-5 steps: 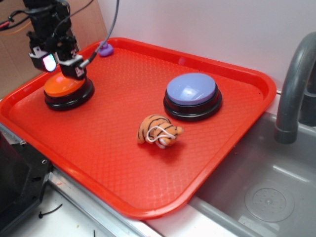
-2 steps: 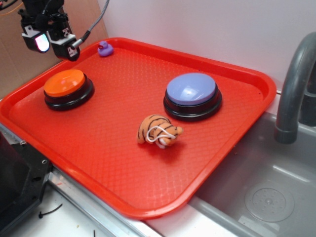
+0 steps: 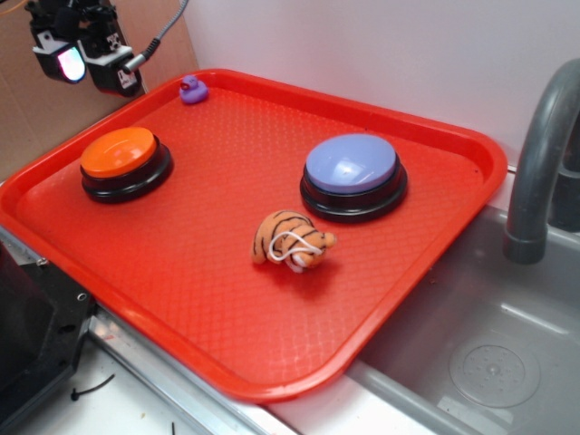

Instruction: Push the orange button.

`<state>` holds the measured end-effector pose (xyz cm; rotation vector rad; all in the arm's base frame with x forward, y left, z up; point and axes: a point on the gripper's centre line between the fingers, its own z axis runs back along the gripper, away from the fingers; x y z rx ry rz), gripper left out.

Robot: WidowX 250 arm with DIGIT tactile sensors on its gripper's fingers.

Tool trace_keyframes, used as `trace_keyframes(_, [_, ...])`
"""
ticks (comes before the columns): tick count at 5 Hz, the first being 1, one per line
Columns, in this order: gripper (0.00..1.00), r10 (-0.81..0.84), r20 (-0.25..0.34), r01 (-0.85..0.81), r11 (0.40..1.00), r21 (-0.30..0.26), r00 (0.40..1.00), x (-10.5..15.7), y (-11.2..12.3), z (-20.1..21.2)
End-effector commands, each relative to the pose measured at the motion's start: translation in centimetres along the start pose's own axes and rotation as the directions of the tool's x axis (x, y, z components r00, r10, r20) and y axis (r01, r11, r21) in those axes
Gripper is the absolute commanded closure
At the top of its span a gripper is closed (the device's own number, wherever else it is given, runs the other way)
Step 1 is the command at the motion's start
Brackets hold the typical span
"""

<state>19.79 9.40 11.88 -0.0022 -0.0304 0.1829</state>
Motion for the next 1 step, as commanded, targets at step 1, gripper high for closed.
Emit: trace_keyframes(1, [0.0,-0.018,0.067,0.013,0.997,0.079,0.998,0.09,-0.92,4.0])
